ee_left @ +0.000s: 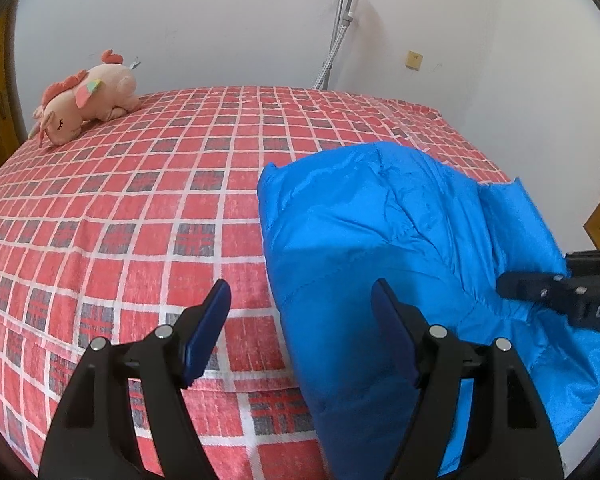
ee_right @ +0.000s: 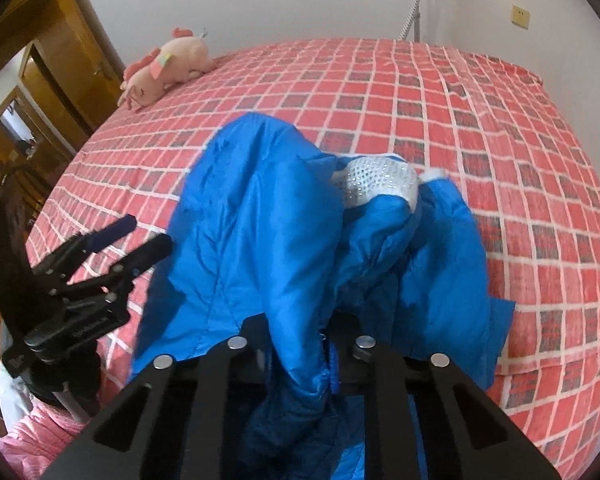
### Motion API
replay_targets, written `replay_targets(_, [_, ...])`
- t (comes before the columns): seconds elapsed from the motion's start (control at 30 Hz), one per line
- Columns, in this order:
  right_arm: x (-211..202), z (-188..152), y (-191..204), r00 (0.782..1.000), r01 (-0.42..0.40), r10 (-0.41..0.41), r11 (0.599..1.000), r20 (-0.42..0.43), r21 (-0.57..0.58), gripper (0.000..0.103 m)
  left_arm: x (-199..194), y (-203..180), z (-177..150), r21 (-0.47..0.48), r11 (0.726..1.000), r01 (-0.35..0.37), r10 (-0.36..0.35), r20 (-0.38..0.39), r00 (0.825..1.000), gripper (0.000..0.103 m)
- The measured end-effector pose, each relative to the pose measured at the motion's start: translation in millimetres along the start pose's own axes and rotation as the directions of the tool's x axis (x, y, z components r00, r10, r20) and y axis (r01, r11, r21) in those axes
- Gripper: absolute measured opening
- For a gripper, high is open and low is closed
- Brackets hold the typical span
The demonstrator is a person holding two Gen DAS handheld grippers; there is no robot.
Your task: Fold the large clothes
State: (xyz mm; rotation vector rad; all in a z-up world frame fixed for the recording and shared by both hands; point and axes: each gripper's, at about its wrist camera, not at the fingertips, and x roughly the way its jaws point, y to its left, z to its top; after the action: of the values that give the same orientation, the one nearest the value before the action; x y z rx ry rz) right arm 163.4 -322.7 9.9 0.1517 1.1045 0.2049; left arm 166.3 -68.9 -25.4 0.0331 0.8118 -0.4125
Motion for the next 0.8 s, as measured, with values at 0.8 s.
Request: replay_targets(0.8, [-41.8,-31.6,-115.4,0.992,-0.109,0.094,0.977,0.085,0.184,0.015,-6.6,-88.1,-12.1,0.169,0.985,0.040,-0.037,-0.016,0.999,0.073])
